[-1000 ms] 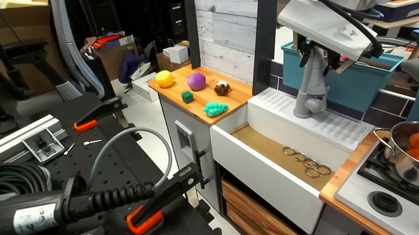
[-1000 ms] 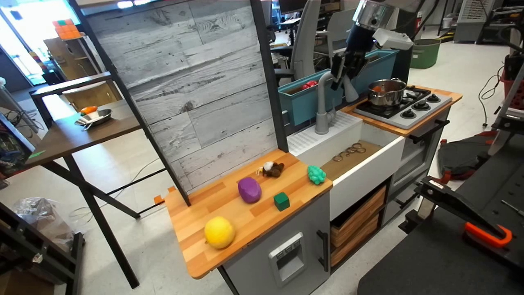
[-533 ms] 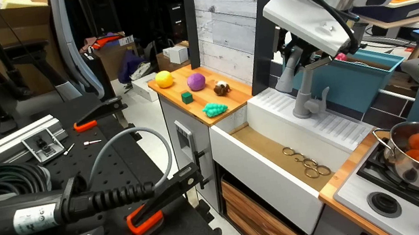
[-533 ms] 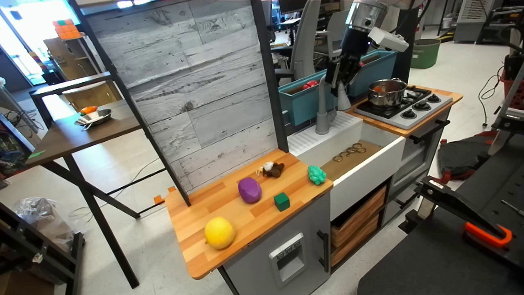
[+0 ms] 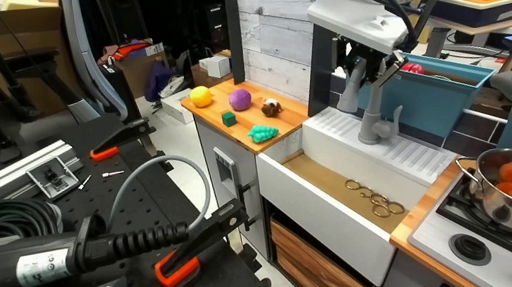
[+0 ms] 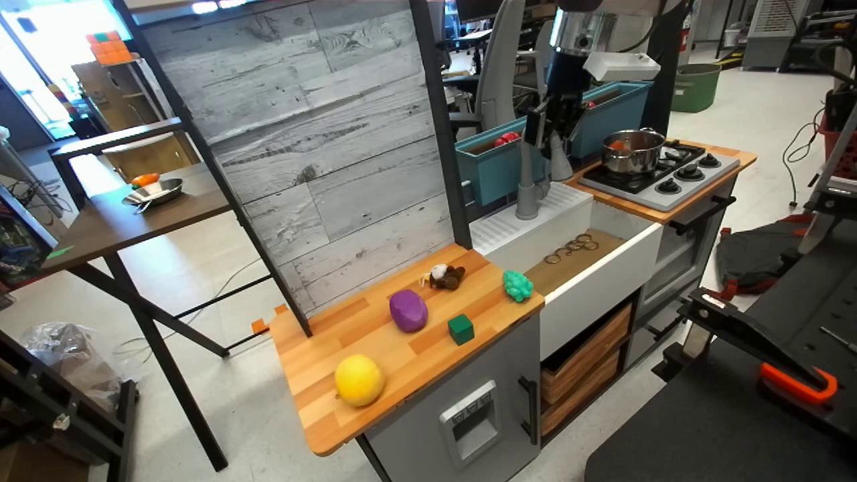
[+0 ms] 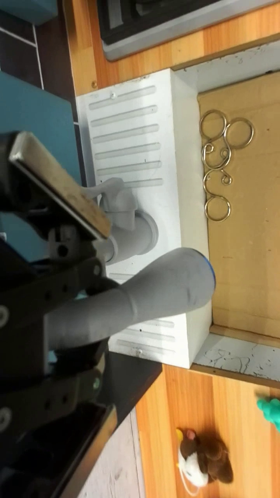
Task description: Turn the tap nozzle to the left
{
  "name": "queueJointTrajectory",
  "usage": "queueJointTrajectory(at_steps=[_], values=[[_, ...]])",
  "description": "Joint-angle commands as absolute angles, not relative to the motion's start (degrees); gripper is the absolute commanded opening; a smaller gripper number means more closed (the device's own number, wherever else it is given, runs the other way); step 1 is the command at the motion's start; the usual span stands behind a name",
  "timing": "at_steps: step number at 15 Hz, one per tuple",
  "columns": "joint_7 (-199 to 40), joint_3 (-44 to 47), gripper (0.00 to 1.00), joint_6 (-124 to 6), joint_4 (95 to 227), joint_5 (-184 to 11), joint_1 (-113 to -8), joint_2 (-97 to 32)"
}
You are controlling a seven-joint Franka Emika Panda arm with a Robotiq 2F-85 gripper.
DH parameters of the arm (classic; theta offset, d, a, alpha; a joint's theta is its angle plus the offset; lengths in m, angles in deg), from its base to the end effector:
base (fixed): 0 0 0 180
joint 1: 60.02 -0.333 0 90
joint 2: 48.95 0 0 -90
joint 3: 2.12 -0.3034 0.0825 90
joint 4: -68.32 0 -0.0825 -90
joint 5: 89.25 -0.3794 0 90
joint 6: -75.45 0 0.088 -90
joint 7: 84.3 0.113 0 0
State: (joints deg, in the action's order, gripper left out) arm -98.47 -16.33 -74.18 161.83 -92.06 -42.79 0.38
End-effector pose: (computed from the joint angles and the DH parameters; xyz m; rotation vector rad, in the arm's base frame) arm 0.6816 -0.0558 0.1278 -2.9443 -0.0837 -0.2492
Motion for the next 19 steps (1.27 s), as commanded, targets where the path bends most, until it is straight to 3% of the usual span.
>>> queueJointTrajectory(at_steps=[1,3,11,15,16,19], values=[[-84.6,-7.1,0.31,-80.1,171.1,-93.1,-52.7,-5.4],[-77.1,-1.8,0.39,-79.9,173.7,-92.2,-58.2,-7.8],[-70.9,5.1,0.98,-64.8,182.4,-85.9,-67.5,-18.4],[-66.5,7.1,1.00,-58.6,188.0,-79.6,-68.2,-28.8],[-68.7,4.4,1.00,-61.3,183.4,-81.7,-66.1,-22.2],[-68.5,4.3,1.00,-60.7,184.4,-81.3,-65.7,-24.3]])
